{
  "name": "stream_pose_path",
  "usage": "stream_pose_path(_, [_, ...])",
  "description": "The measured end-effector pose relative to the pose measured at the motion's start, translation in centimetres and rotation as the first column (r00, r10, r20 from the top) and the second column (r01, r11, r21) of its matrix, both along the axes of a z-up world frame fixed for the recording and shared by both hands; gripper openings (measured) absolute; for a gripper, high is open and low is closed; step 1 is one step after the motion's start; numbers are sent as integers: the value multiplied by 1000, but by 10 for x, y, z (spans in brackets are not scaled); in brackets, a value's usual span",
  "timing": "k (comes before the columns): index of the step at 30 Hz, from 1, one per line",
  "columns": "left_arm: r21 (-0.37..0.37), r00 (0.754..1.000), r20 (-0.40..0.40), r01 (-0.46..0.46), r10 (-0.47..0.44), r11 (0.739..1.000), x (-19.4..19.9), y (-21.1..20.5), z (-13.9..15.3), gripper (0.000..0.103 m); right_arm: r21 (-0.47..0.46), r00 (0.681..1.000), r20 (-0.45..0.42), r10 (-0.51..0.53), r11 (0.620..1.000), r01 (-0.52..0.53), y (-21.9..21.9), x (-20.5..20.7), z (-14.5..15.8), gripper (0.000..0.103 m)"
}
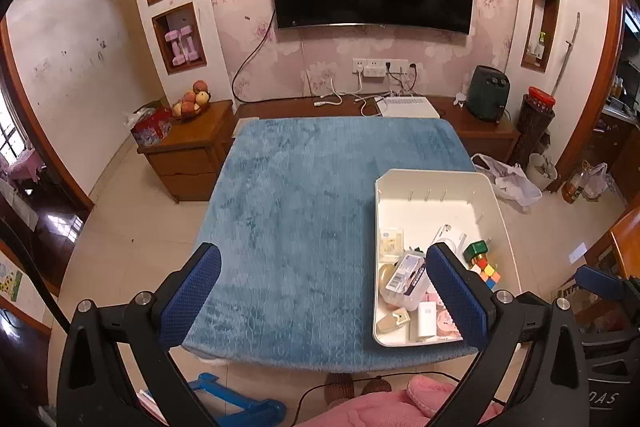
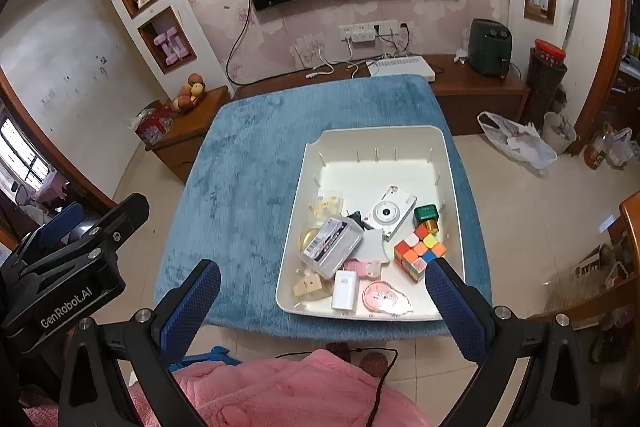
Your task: Organize rigid objects
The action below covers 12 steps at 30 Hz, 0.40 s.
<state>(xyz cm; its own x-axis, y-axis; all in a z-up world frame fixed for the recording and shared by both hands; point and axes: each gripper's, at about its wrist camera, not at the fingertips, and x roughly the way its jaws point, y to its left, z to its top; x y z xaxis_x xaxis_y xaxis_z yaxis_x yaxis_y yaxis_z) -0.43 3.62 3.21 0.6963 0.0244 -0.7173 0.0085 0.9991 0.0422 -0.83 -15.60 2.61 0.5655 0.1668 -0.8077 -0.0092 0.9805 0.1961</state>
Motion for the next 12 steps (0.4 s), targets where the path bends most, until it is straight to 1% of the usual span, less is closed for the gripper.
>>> stream_pose_path(12, [17,998,-56,-6,7,1000,-4,5,-8,102,23,998,-55,12,1000,-11,3,-4,-8,103])
